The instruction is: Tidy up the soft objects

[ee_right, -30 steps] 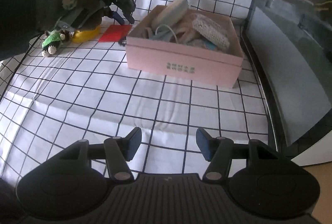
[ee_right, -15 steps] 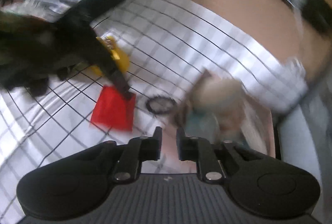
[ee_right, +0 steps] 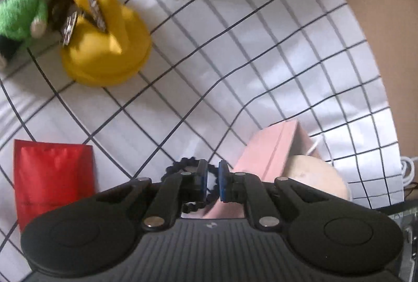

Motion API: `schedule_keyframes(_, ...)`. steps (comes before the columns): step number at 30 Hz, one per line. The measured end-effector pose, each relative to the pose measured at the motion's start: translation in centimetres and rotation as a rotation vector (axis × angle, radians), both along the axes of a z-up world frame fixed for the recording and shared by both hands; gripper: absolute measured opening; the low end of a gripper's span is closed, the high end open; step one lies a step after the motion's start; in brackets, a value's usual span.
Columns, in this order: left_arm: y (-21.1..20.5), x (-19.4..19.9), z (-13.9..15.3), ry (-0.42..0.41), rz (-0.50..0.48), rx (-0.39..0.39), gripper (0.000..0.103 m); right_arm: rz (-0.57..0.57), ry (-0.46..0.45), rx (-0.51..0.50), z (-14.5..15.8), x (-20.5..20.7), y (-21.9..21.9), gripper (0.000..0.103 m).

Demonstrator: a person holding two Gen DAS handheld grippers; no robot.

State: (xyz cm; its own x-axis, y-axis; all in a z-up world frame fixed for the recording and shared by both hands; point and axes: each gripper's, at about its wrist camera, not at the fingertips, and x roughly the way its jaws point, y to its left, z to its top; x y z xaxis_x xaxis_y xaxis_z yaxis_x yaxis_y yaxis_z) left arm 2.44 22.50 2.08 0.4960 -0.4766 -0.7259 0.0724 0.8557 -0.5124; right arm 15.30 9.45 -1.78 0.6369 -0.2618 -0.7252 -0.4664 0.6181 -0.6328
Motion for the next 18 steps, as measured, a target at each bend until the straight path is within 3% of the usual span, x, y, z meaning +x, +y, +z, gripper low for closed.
schedule_keyframes(2,0.3,-0.5,-0.3,0.016,0.007,-0.041,0.022,-0.007,0.034,0.002,-0.6,-0.4,0.2,0.007)
schedule_keyframes(5,1.1,-1.3,-0.6,0.030,0.026,-0.044,0.022,0.009,0.028,0.016,-0.6,-2.7,0.3,0.007)
schedule_keyframes(14,1.0,-1.2,-1.5,0.069,0.062,-0.080,0.022,0.005,0.188,0.401,1.9,-11.9,-2.0,0.007)
schedule_keyframes(18,-0.6,-0.1,-1.5,0.086,0.077,-0.070,0.022,-0.031,0.178,0.452,2.1,-15.1,-3.6,0.007)
